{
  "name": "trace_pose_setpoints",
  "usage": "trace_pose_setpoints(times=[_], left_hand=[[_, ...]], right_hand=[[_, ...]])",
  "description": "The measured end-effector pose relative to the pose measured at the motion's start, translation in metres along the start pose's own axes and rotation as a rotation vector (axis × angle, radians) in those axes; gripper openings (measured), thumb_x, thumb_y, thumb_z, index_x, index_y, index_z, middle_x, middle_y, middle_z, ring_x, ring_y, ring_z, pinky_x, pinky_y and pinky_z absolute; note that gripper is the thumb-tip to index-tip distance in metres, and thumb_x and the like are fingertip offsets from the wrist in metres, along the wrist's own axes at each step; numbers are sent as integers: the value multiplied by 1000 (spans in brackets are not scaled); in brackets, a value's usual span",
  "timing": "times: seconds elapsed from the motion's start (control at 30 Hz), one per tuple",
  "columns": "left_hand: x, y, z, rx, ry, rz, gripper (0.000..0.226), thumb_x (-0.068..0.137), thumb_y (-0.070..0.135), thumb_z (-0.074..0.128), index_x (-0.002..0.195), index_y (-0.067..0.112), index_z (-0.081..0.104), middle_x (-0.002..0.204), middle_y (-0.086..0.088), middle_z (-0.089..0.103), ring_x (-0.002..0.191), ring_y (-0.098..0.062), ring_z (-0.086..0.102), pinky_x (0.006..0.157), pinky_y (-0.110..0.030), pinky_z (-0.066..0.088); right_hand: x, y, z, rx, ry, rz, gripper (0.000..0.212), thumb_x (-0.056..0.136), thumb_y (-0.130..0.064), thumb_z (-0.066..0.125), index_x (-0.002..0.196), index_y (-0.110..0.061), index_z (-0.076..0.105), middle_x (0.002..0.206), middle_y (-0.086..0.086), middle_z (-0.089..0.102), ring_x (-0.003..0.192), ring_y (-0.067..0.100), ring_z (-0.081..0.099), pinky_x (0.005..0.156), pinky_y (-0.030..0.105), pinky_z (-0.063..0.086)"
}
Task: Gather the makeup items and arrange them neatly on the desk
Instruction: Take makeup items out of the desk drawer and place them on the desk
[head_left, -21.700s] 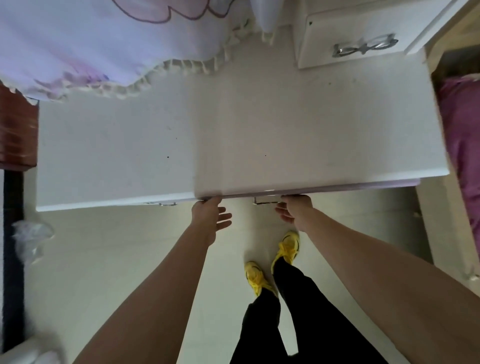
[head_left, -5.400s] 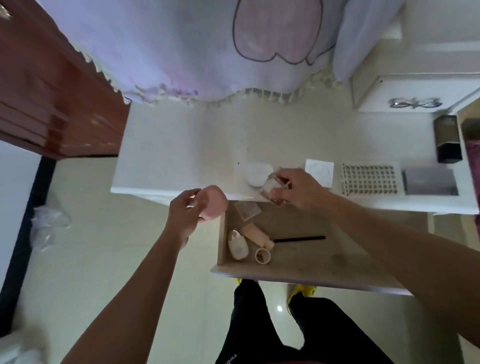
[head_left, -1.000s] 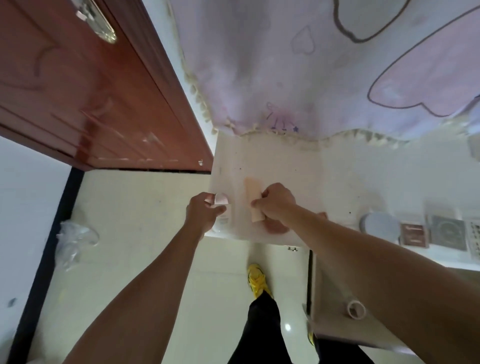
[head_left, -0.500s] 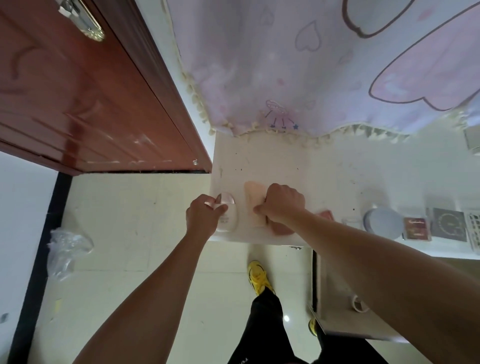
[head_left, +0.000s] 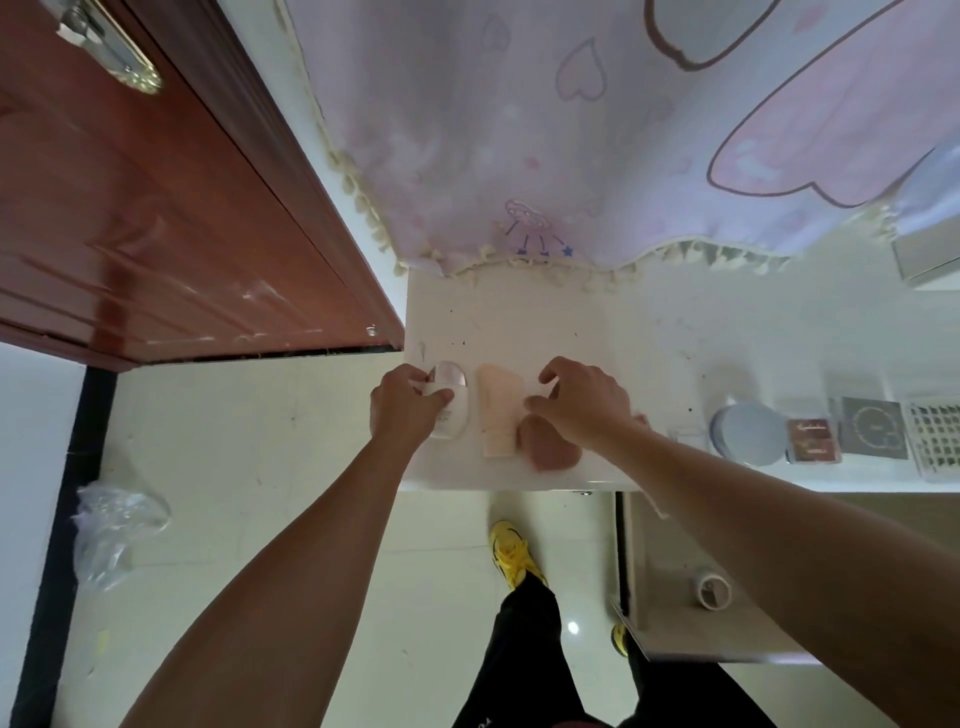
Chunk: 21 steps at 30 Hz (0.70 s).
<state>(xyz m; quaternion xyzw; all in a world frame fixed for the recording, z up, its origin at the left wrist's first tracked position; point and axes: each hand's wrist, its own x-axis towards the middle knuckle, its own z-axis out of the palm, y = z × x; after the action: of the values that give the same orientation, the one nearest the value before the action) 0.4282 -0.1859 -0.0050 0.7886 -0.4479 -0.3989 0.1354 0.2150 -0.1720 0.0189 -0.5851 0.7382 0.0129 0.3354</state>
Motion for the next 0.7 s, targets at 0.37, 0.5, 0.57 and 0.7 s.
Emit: trace_pose_setpoints(times=[0.37,0.5,0.57,0.7], left_hand=[[-98,67,54,73,-63,393,21,82,24,69,103,19,66,84,5,65,80,-17,61,76,-32,50],[-160,65,118,166,-286,501,17,85,27,65,101,21,66,77,9,60,79,-14,59,74,-26,45],[-186,60,154,251,-383,494,15,88,29,59,100,23,64,82,8,63,80,-15,61,74,-31,49],[-221,43,216,410,-503,407,19,89,27,56,106,21,63,96,1,68,92,-20,63,79,-34,50]], right_hand=[[-65,144,-56,223,205,110,20,85,-39,70,100,-27,66,74,-16,63,75,11,62,69,28,45],[-101,220,-50,184,174,165,16,86,-34,71,96,-22,68,75,-12,65,71,13,61,67,26,42],[-115,262,-42,162,119,204,15,87,-34,70,95,-22,69,82,-7,70,73,12,61,69,26,43],[-128,345,-21,72,-51,320,10,88,-39,66,92,-30,64,98,-5,71,90,19,65,77,29,45]])
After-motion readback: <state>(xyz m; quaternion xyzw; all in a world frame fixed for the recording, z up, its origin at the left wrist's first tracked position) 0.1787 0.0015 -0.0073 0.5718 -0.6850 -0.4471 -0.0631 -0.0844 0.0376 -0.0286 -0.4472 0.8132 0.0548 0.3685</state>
